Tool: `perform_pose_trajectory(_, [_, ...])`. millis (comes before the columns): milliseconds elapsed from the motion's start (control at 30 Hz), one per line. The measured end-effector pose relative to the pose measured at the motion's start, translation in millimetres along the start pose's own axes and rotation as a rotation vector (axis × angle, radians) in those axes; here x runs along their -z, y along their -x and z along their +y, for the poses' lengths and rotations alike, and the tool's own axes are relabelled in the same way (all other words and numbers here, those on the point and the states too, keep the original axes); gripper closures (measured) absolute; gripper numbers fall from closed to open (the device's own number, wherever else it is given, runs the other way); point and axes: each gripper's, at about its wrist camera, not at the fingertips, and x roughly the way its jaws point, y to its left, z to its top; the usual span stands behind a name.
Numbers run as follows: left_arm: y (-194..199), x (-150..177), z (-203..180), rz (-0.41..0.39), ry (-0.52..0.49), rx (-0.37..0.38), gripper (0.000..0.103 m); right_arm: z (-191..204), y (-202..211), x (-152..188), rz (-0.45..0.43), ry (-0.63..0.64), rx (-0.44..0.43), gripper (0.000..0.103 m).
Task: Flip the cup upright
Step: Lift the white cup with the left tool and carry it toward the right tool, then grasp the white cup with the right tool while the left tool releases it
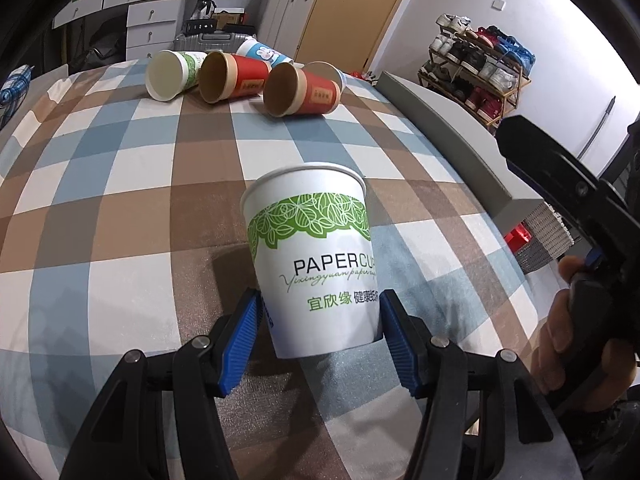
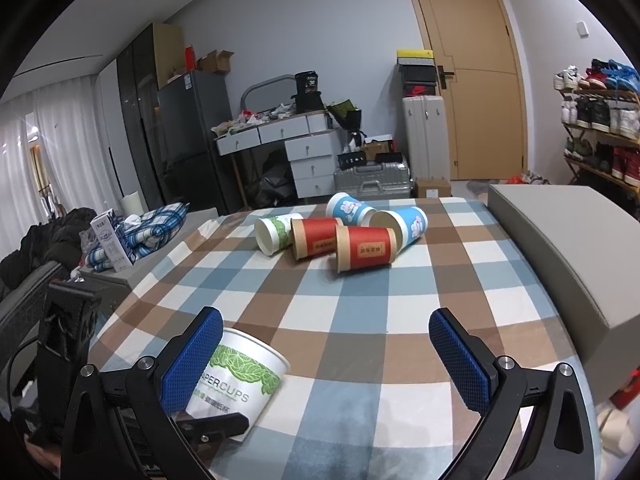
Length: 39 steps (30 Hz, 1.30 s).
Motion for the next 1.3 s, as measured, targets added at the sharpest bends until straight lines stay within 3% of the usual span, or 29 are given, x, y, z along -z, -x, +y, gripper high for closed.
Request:
perform_pose_trajectory(533, [-0.5,2.9,0.0,-0.005,0.018,-0.015,0.048,-0.8,-3.3,1.7,0.014,0.001,0.002,0.0])
perform_pose_trajectory(600, [1.2,2.9,-0.5,-0.01,0.019,-0.013,0.042,-0.5,-3.3,2.3,0.016,0.003,0.003,0.0])
perform_pose_trajectory(667, [3.0,2.1,-0.2,-0.022,0.027,0.001,0.017,-0.1,-3.1,3.1,0.016,0.004,0.002,0.0])
perform_pose_trajectory(833, [8.7,0.1,0.2,-0.039,0.033,0.027,0.004,0.0,-3.2,3.8,0.024,0.005,-0.001,0.0])
perform_pose_trajectory(1067, [24.4,-2.4,7.9,-0.088,0.0,0.005,0.003,0.6,-2.8,2.5,0.037,0.005,-0.015,0.0])
perform_pose_trajectory(1300, [48.8,-12.8,38.0,-0.179,-0.058,-0.095,0.002,3.2,-6.9,4.1,0.068,0.001,-0.026,0.0])
